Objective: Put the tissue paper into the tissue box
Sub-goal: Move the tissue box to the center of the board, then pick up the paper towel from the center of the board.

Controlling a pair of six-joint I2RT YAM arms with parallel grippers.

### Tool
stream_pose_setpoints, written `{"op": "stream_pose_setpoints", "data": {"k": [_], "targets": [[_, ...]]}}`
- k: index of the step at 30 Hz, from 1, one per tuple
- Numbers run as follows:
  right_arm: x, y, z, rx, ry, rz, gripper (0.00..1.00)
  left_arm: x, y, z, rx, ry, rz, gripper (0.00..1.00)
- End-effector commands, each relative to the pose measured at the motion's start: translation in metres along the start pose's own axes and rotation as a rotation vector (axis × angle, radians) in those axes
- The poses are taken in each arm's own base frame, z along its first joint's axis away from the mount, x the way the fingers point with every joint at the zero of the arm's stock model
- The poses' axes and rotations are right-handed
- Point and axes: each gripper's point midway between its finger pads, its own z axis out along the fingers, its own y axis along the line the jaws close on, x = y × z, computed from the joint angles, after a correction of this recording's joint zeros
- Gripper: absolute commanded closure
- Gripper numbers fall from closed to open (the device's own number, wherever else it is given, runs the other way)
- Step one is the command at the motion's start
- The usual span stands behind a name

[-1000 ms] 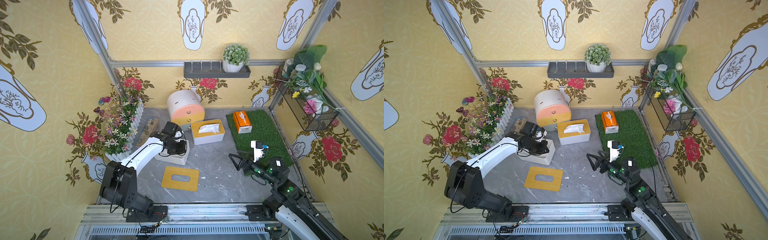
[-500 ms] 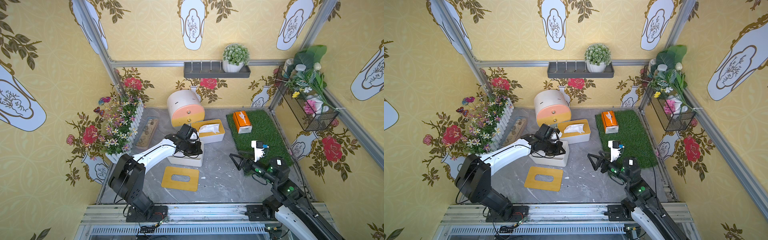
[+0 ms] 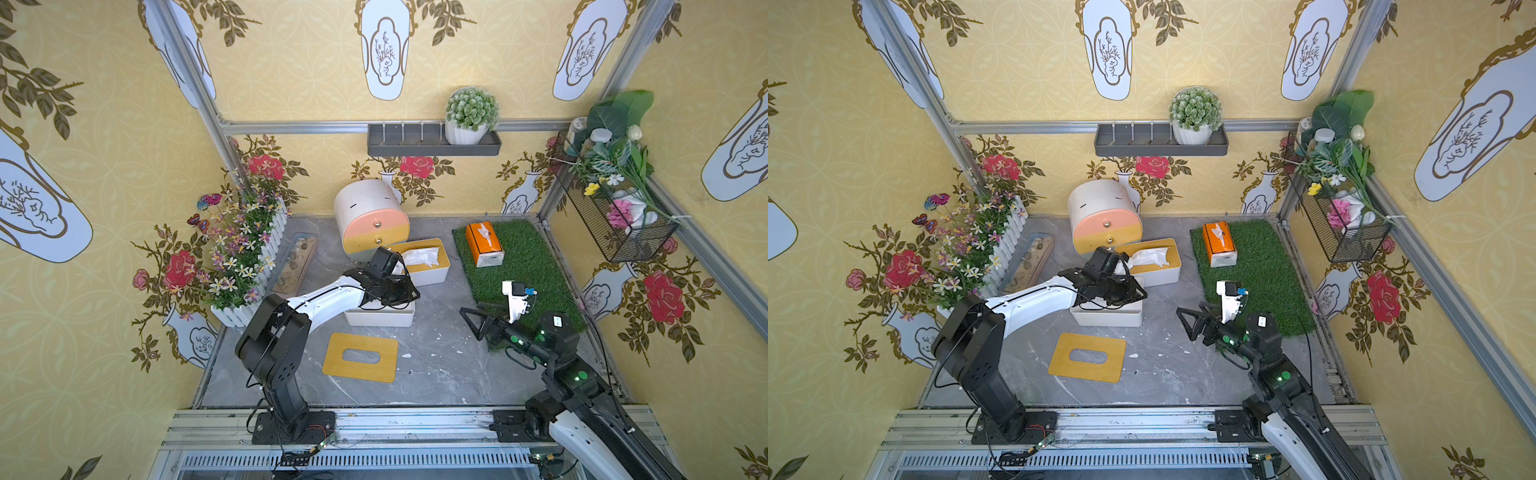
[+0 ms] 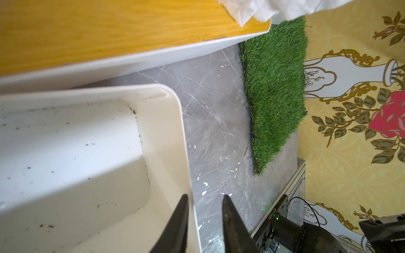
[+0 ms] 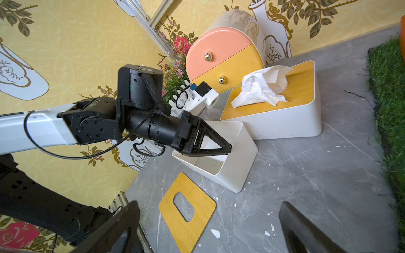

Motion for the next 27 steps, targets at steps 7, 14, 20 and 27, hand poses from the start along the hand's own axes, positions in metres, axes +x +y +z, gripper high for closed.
{"op": "stream_pose_setpoints", "data": {"k": [7, 14, 20, 27], "targets": [[-0.044, -0.030, 0.025, 0.090, 0.089, -0.078, 0.00, -0.022, -0.041, -0.079, -0.040, -0.151, 0.257, 0.28], [-0.100, -0.101, 0.062, 0.294, 0.129, -0.106, 0.00, -0.036, -0.055, -0.164, -0.191, -0.342, 0.529, 0.00], [-0.131, -0.161, 0.097, 0.441, 0.171, -0.146, 0.00, -0.030, -0.035, -0.184, -0.306, -0.396, 0.665, 0.00], [-0.151, -0.244, 0.129, 0.605, 0.252, -0.131, 0.00, -0.017, -0.022, -0.189, -0.326, -0.425, 0.748, 0.00]]}}
